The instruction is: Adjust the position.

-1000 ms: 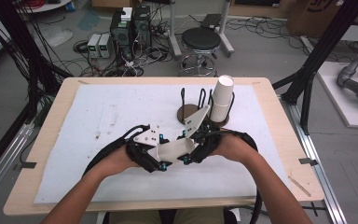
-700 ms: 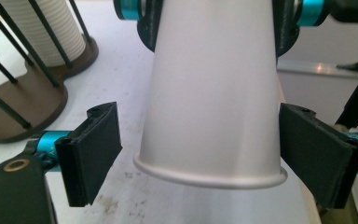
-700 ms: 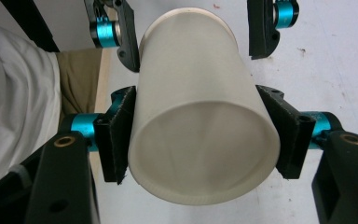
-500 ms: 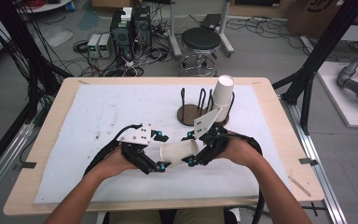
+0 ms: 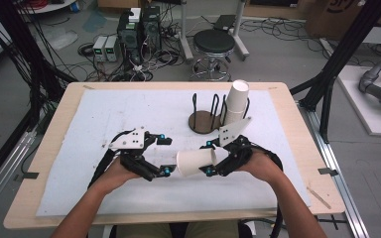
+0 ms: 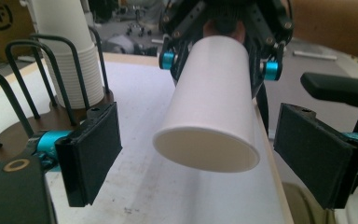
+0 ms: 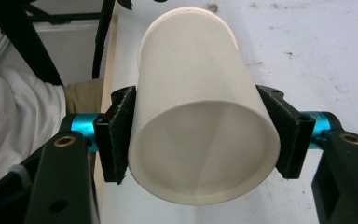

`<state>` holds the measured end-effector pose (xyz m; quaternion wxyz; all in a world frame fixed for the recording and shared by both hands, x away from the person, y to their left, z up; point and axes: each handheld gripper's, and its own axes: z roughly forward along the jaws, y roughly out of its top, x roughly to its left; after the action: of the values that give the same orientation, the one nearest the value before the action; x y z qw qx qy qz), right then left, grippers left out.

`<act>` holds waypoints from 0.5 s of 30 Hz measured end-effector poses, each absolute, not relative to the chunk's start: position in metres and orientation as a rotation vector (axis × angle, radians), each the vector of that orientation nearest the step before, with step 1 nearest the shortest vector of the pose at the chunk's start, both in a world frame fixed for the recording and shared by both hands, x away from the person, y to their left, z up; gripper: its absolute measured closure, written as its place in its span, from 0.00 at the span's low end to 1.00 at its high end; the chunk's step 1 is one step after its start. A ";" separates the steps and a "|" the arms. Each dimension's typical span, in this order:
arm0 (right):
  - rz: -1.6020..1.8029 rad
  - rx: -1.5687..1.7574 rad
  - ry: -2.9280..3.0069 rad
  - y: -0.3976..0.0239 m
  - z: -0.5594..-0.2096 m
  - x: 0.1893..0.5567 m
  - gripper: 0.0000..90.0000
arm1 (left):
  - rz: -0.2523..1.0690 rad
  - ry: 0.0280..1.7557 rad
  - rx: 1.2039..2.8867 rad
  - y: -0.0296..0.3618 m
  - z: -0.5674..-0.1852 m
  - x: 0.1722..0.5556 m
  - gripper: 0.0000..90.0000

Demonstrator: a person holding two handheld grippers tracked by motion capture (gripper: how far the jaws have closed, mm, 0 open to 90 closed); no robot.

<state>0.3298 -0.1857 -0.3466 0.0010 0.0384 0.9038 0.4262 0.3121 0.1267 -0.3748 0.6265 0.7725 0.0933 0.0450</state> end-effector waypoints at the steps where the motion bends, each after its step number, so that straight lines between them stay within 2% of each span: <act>1: 1.358 0.133 2.829 -0.188 -0.348 0.330 0.38 | 0.105 0.216 1.766 0.127 -0.375 0.312 0.16; 15: 1.664 0.216 2.688 -0.202 -0.361 0.328 0.38 | 0.066 0.243 1.685 0.126 -0.386 0.310 0.16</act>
<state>0.3277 -0.2016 -0.3613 -0.0136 0.0680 0.8483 0.5249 0.3105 0.1264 -0.3858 0.6586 0.7443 0.1074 0.0290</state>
